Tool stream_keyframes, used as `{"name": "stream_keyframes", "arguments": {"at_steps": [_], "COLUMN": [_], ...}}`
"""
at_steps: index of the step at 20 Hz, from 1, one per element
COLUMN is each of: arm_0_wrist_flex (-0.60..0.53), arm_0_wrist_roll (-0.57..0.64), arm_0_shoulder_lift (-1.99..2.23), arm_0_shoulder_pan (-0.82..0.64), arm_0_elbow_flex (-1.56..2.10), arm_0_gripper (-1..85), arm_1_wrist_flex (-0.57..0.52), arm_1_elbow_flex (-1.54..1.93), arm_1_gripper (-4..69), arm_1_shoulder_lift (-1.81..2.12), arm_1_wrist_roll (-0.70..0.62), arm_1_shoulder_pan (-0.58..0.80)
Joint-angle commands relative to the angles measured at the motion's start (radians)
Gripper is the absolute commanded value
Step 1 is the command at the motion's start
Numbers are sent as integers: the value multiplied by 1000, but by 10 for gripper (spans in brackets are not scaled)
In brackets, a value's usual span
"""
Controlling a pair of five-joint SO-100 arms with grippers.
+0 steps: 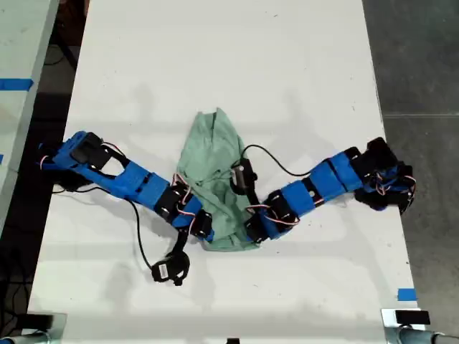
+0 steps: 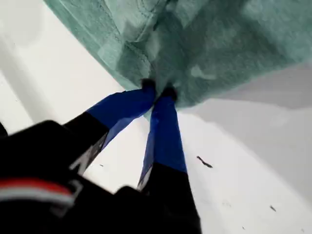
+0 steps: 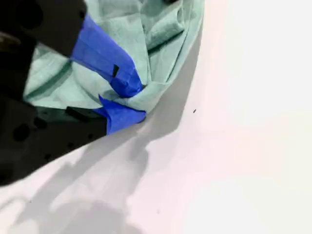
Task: Fold t shirt
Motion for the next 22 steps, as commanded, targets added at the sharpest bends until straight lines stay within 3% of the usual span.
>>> {"name": "stream_keyframes", "arguments": {"at_steps": [1,5,7,9,12,16,19,20,22], "arm_0_wrist_flex": [2,34,98,210,270,160,120,120,146], "arm_0_wrist_roll": [29,71,81,80,86,146,186,193,195], "arm_0_shoulder_lift": [175,360,457,558,802,1238,1404,1390,1328], "arm_0_shoulder_pan": [37,-9,-66,-140,-290,-541,-649,-657,-683], "arm_0_elbow_flex": [-25,28,55,97,347,830,1015,1026,1026], "arm_0_gripper": [-2,-2,-2,-2,-2,-2,-2,56,155], "arm_1_wrist_flex": [-9,-124,-213,-235,-210,-130,-67,-54,-41], "arm_1_elbow_flex": [-199,-345,-336,-316,-284,-273,-222,-179,-61], "arm_1_gripper": [15,15,23,23,24,25,35,56,173], "arm_1_shoulder_lift": [-2,61,120,160,196,232,264,296,394], "arm_1_wrist_roll": [-58,-195,-270,-310,-342,-370,-359,-354,-339], "arm_1_shoulder_pan": [-17,37,104,202,357,543,649,683,752]}}
